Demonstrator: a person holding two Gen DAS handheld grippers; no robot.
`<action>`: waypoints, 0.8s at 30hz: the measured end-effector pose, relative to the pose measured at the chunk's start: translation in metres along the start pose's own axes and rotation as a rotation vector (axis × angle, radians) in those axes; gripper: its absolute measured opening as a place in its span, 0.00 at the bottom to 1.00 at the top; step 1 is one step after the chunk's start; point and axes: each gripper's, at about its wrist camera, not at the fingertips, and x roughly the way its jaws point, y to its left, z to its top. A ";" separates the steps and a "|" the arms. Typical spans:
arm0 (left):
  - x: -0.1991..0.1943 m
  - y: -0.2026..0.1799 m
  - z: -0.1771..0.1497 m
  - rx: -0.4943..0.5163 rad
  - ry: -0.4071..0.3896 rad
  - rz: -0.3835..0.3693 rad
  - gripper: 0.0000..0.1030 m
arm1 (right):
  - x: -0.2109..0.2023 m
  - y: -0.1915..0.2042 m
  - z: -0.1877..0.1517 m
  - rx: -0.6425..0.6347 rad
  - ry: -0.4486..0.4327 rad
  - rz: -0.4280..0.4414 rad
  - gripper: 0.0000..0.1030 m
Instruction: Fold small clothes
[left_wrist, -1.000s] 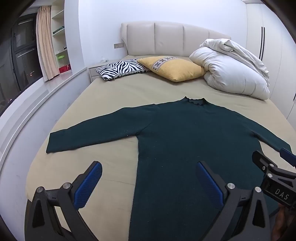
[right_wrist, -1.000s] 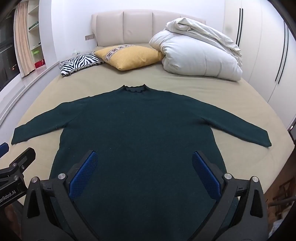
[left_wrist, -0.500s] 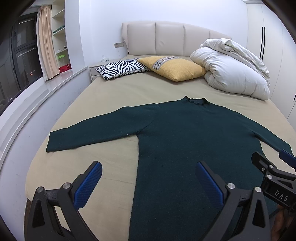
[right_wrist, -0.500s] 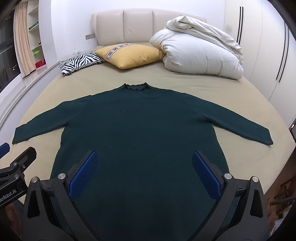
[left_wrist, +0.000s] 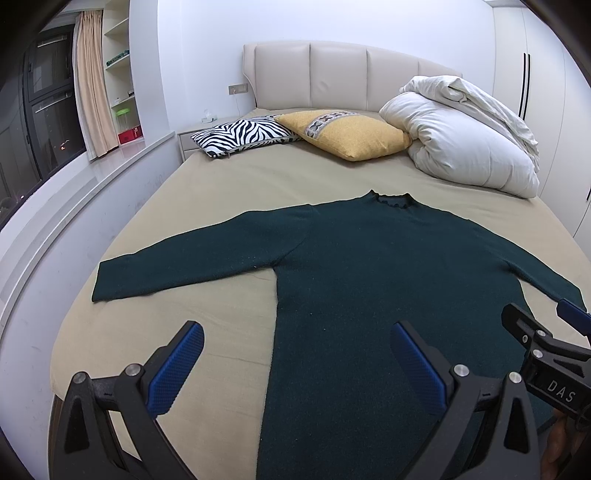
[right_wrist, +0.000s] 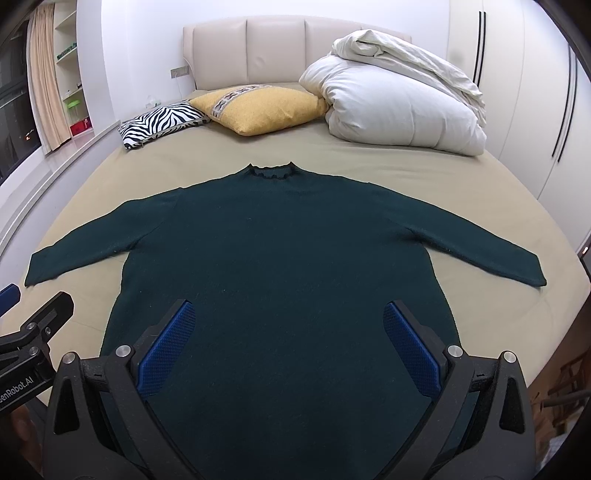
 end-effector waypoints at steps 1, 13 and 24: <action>0.000 0.000 0.000 0.000 0.000 0.000 1.00 | 0.000 0.000 0.000 0.000 0.001 0.001 1.00; 0.001 0.000 0.000 0.000 0.001 0.000 1.00 | 0.002 0.000 0.000 0.001 0.002 0.003 1.00; 0.000 0.000 0.000 -0.001 0.002 -0.001 1.00 | 0.003 0.001 -0.001 0.001 0.003 0.002 1.00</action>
